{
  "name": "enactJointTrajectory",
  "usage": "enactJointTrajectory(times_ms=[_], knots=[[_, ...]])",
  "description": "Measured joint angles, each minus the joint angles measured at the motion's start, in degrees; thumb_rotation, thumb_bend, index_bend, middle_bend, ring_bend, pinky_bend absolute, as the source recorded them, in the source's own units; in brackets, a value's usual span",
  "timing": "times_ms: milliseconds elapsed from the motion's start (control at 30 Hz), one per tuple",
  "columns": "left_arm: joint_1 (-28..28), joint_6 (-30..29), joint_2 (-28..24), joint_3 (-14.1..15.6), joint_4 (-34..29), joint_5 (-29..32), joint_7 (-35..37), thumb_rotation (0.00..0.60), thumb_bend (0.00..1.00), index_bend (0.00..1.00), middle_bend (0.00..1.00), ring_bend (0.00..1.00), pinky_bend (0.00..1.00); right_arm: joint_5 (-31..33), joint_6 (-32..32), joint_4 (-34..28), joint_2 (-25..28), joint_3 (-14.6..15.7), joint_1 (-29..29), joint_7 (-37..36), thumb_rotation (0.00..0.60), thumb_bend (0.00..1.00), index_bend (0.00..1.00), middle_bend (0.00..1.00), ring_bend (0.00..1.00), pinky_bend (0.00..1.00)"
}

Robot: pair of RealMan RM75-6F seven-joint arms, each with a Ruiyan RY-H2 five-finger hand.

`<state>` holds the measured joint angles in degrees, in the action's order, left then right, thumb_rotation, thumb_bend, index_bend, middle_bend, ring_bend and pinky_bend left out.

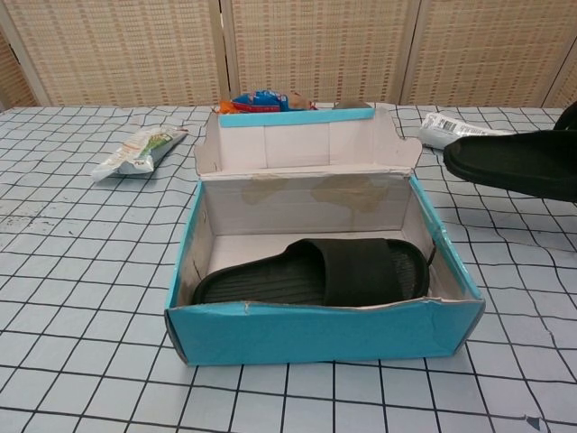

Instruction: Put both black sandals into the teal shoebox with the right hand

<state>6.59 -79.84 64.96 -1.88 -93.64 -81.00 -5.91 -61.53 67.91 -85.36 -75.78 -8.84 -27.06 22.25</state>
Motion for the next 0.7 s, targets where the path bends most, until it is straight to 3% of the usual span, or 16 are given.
enactJointTrajectory(times_ms=[167,333,500,700], knots=[[-0.01,0.04,-0.04,0.06,-0.03,-0.02,0.08,0.6,0.5,0.28,0.23,0.4,0.57,-1.57,9.12,-13.97,5.05,-1.16,1.52,8.91,0.6,0.0,0.49,0.48,0.33,0.41],[0.01,0.04,0.0,0.12,0.04,-0.12,-0.14,0.6,0.5,0.28,0.23,0.4,0.57,-4.62,14.44,-22.27,7.57,-2.7,2.02,14.61,0.6,0.0,0.49,0.48,0.33,0.41],[0.06,0.14,0.04,0.1,-0.1,-0.05,-0.22,0.6,0.5,0.28,0.23,0.41,0.57,-7.09,15.56,-23.42,4.64,-3.25,1.0,16.84,0.6,0.0,0.51,0.49,0.35,0.41],[0.02,0.13,-0.13,0.07,-0.09,-0.01,0.48,0.6,0.5,0.28,0.23,0.4,0.57,-13.5,16.68,-19.06,-4.74,-2.5,-0.75,16.45,0.6,0.02,0.51,0.49,0.35,0.39]])
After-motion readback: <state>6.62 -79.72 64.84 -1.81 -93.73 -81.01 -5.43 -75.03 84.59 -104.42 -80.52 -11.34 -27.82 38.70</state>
